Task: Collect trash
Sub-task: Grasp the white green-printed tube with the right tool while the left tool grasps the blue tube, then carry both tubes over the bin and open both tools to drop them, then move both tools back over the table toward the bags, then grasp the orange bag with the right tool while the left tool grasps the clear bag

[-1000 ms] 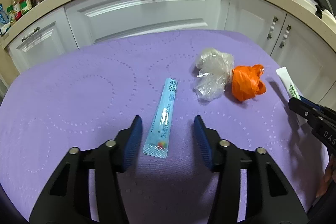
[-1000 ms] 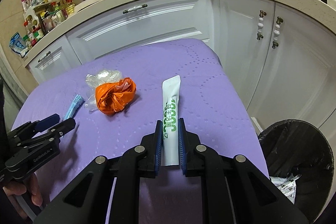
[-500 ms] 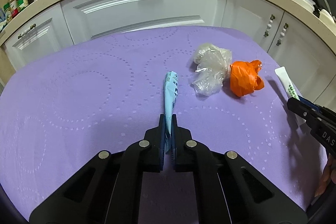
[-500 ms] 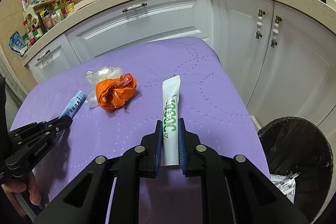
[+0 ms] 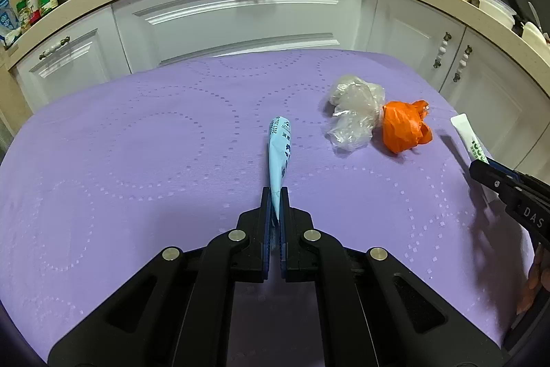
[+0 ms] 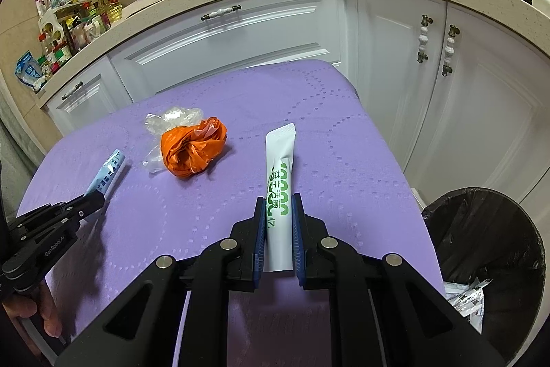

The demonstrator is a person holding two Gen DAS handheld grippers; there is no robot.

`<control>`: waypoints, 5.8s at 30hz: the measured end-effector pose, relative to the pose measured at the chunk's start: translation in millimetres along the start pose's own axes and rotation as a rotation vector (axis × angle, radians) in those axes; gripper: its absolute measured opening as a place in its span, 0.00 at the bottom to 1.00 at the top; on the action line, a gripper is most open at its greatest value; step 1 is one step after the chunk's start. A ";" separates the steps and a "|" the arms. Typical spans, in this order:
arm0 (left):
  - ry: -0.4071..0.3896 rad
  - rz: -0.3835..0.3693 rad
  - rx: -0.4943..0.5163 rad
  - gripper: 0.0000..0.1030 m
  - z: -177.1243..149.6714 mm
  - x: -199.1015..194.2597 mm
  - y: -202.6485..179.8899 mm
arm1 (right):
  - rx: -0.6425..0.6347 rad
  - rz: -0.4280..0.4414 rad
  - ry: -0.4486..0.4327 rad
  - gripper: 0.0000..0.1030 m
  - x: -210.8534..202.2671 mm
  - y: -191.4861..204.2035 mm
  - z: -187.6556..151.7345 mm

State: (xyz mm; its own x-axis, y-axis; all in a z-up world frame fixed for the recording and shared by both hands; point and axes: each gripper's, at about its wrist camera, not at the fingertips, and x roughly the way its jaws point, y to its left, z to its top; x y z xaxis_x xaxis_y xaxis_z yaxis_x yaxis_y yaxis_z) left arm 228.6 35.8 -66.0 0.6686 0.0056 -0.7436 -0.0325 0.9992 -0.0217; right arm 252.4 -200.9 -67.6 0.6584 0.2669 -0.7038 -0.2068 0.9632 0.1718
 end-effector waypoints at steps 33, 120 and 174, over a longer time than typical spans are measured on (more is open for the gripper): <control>-0.136 -0.098 0.078 0.04 -18.5 -87.9 -68.9 | 0.083 -0.113 -0.079 0.15 -84.8 -62.9 -40.1; -0.251 0.079 -0.046 0.77 0.0 -81.6 -4.0 | -0.006 0.029 -0.171 0.68 -48.2 31.5 12.6; -0.174 0.022 0.008 0.78 21.5 -21.5 -37.1 | 0.014 -0.099 -0.105 0.45 -5.7 -18.7 32.0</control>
State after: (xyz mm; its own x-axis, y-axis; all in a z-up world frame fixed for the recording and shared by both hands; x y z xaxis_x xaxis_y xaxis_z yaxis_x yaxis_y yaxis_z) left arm 231.4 -0.5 -34.8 0.7863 0.0339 -0.6169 -0.0433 0.9991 -0.0003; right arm 275.7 -219.3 -44.7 0.7471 0.1723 -0.6420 -0.1281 0.9850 0.1153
